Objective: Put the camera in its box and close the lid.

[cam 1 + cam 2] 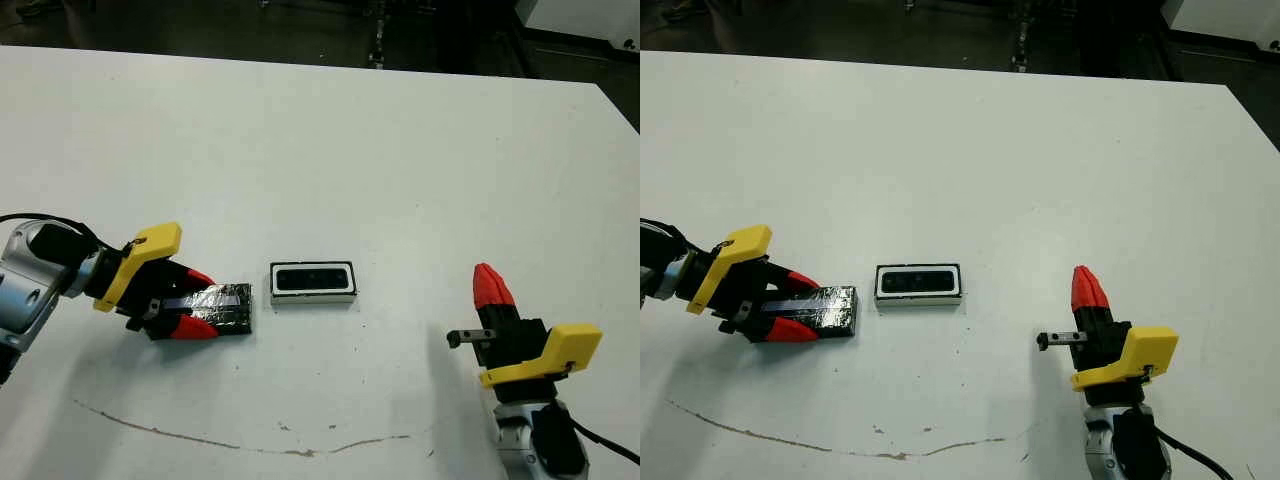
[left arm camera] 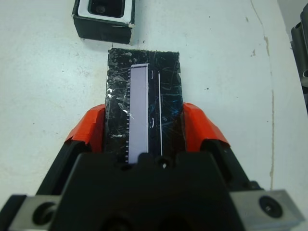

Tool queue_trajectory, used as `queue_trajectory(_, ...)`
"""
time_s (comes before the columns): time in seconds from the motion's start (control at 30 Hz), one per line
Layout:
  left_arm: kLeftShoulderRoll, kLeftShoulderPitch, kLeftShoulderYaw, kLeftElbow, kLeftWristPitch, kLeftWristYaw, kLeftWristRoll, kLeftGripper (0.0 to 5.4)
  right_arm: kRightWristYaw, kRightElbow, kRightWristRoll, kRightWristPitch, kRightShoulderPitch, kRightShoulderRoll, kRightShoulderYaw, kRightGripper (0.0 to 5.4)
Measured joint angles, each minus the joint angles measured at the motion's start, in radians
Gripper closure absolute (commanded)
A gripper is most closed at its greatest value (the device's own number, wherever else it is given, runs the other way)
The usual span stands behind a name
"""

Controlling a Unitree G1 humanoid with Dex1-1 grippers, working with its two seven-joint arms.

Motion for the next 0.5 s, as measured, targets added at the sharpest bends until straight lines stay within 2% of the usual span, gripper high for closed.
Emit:
queue_trajectory(0.27,-0.008,-0.024,0.065,0.029,0.021,0.011,-0.061,2.25,-0.001,0.000,-0.003,0.000,0.001,0.000,0.009,5.40)
queue_trajectory(0.37,-0.033,-0.041,0.099,0.042,0.013,0.024,-0.091,2.25,-0.005,0.000,-0.006,0.000,0.002,0.000,0.012,5.40)
queue_trajectory(0.5,-0.093,-0.067,0.104,0.078,-0.018,0.039,-0.101,2.25,-0.008,0.000,-0.009,0.000,0.001,0.000,0.018,5.40)
